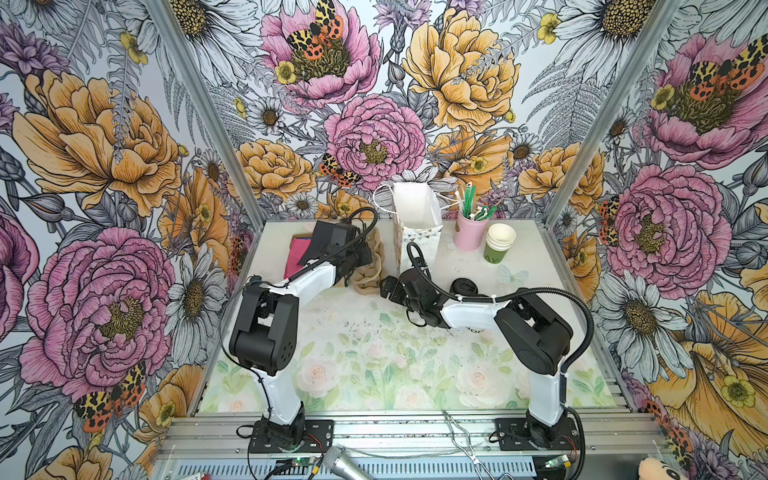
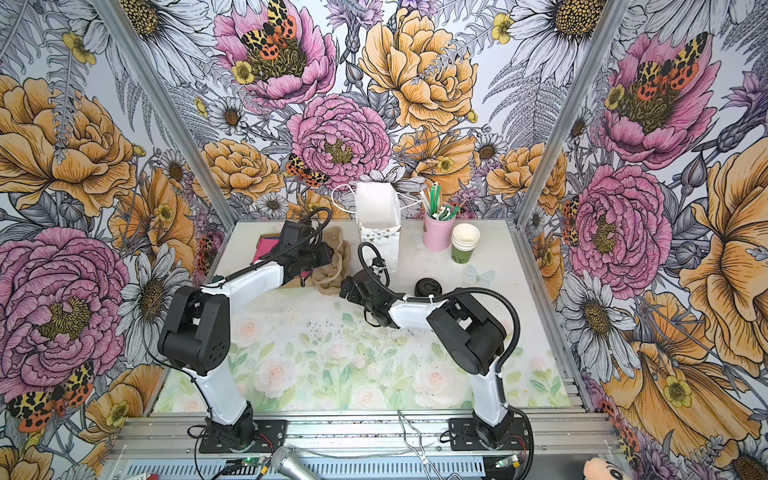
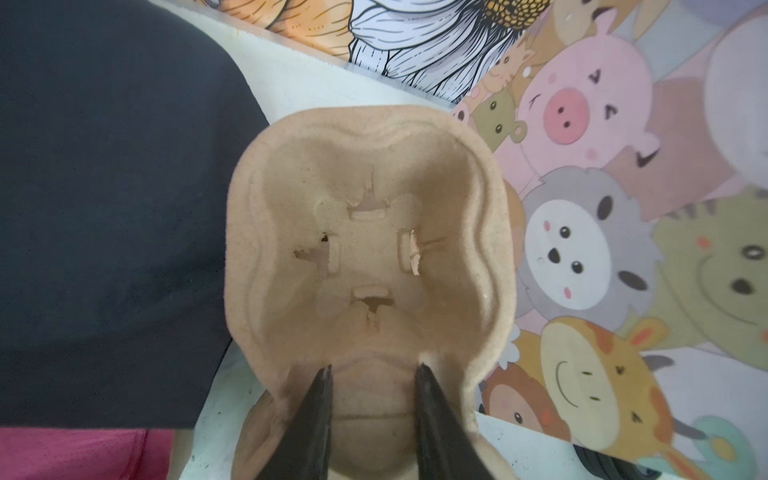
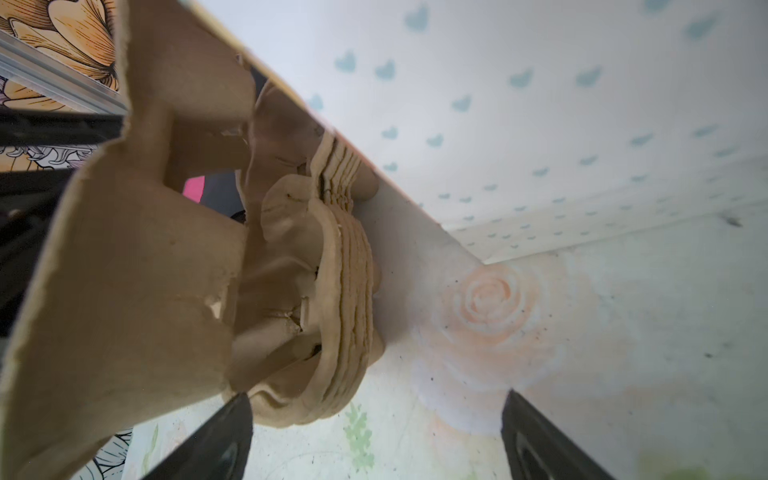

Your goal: Pack the takeout coffee

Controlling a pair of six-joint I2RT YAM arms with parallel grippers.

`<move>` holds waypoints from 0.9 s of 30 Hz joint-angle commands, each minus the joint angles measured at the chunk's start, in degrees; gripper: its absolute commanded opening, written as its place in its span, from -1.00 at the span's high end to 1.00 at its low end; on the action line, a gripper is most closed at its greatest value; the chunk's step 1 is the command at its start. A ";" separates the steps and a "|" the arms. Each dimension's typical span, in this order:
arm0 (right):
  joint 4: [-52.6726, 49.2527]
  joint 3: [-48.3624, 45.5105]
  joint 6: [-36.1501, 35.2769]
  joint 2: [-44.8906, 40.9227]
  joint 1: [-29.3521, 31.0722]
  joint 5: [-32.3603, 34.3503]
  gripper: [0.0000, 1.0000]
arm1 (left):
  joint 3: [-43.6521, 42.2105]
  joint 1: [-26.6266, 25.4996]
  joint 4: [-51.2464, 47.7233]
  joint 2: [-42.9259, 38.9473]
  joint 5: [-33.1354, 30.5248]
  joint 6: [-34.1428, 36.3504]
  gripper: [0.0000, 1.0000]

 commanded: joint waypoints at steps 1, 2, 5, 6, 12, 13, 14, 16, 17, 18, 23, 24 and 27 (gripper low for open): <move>-0.08 1.38 -0.36 0.66 -0.50 0.88 -0.89 | -0.07 0.53 -1.05 -2.68 0.50 0.02 0.38; 0.35 1.18 -0.50 0.25 -0.49 0.70 -0.88 | -0.06 0.55 -1.52 -3.17 0.24 0.13 0.37; 0.57 0.57 -1.75 -1.86 -0.27 1.08 -0.88 | -0.85 0.55 -3.13 -5.67 -0.75 0.58 0.37; 0.39 0.23 -2.18 -2.82 -0.21 1.29 -0.89 | -1.50 0.55 -3.54 -6.88 -1.28 0.59 0.37; -0.78 -2.72 -3.98 -8.49 0.22 2.81 -0.88 | -7.75 -0.51 -4.18 -15.67 -5.95 -0.57 0.37; -0.97 -3.36 -4.32 -9.59 0.19 2.89 -0.89 | -8.84 -1.11 -4.62 -16.96 -7.26 -0.82 0.37; -1.07 -3.96 -4.67 -10.63 0.29 3.06 -0.88 | -9.77 -1.64 -5.08 -18.28 -8.36 -1.24 0.37; -1.68 -5.16 -5.49 -12.84 0.48 3.16 -0.88 | -11.76 -2.70 -5.69 -20.58 -10.16 -2.28 0.38; -2.11 -5.71 -5.96 -13.97 0.61 3.12 -0.88 | -12.88 -3.40 -5.97 -21.87 -10.94 -3.07 0.39; -2.45 -6.18 -6.43 -15.01 0.67 3.15 -0.88 | -13.95 -4.02 -6.26 -22.98 -11.76 -3.98 0.39; -6.12 -9.11 -9.53 -22.33 1.30 3.80 -0.88 | -18.91 -10.67 -9.20 -28.78 -19.61 -10.25 0.43; -7.00 -9.57 -10.31 -23.84 1.32 4.27 -0.88 | -19.65 -12.29 -9.70 -29.48 -20.95 -11.47 0.45; -10.73 -10.99 -12.88 -28.84 3.14 6.06 -0.89 | -21.50 -18.28 -11.15 -30.62 -24.71 -16.03 0.49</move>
